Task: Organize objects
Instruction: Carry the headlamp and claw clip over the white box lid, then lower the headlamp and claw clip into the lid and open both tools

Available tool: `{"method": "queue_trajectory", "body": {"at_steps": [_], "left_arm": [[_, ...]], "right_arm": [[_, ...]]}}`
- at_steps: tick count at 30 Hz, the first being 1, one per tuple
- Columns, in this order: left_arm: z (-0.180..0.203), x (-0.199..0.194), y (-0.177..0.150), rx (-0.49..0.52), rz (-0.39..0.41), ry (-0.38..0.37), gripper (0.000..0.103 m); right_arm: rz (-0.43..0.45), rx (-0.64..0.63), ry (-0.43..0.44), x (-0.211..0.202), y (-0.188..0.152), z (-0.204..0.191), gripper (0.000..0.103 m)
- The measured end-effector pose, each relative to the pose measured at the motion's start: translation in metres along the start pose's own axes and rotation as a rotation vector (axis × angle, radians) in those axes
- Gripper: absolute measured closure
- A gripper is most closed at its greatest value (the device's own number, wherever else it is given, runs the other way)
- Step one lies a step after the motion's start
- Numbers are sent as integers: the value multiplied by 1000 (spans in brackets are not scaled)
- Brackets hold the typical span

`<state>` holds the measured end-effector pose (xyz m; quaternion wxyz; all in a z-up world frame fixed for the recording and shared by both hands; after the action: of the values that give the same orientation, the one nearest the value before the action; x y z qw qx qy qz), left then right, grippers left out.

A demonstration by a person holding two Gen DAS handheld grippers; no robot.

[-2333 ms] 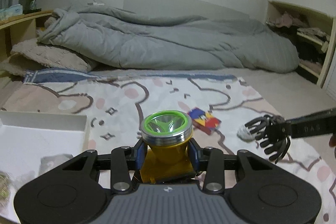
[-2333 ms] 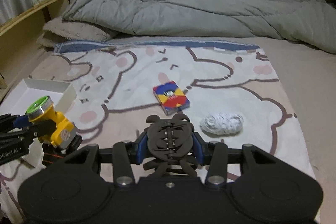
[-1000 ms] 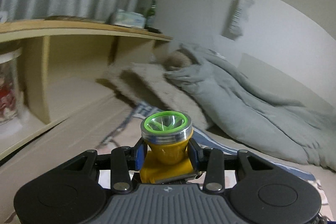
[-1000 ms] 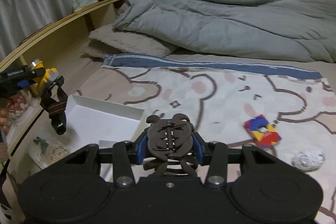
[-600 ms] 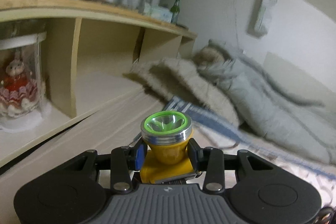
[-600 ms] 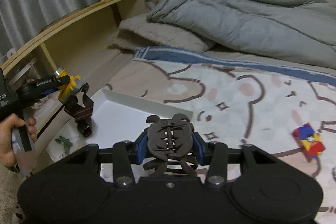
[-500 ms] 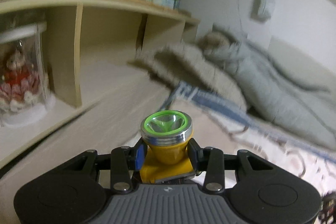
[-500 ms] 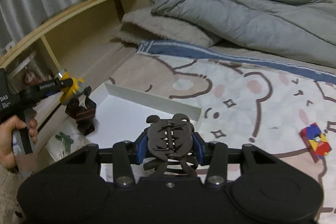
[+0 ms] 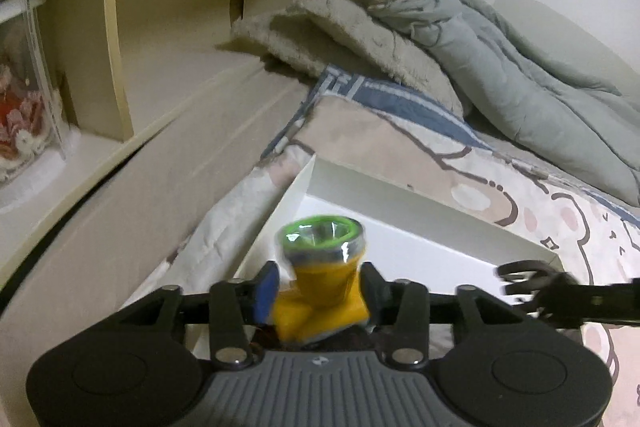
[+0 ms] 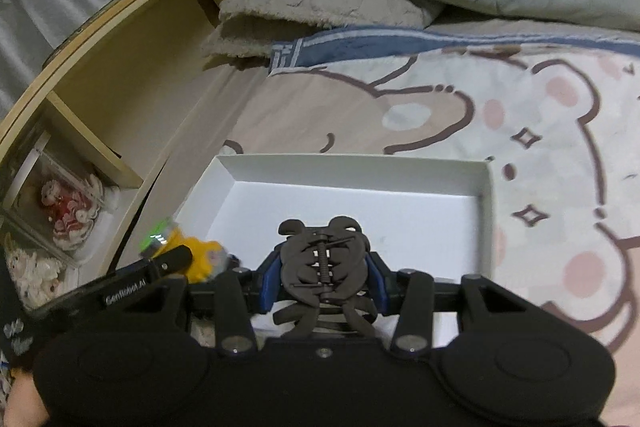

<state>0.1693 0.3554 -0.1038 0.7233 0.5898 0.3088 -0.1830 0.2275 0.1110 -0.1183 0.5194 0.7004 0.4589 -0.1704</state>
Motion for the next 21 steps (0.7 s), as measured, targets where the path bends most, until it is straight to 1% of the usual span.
{"method": "queue_trajectory", "body": {"at_steps": [1,2,5,6,8,14,21], "left_arm": [[1,-2,2,1,11,2,37],[1,-3,3,-1,24,3,35],[4,-4,6,2,13,-7,36],[5,-4,5,5,6,-12,37],[7,-4,4,17,-8,-12,37],[15,-6,2,42,-34,-26,37],[24,-13,2,53,-55,-33,37]], "right_arm": [[0,3,0,4,0,-3,57],[1,4,-2,7,0,-5,57],[-7,12,14,17,-2,-12,55],[-12,15,20,19,-2,-13,51],[-15,7,23,20,-3,-16,51],[-11,-36,36,11,-5,-19,51],[-5,-49,27,0,-6,-16,51]]}}
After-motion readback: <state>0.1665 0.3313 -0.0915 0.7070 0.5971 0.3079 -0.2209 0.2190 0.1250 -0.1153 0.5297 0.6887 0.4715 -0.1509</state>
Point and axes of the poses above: each gripper's, at about its wrist camera, not at the fingertips, and x roughly the way its jaws point, z to its right, y to its top, the point moved 3 cm from there along x, roughly the way its jaws point, and after that the axes turned 2 degrees about -y, right-handed, at the moved point
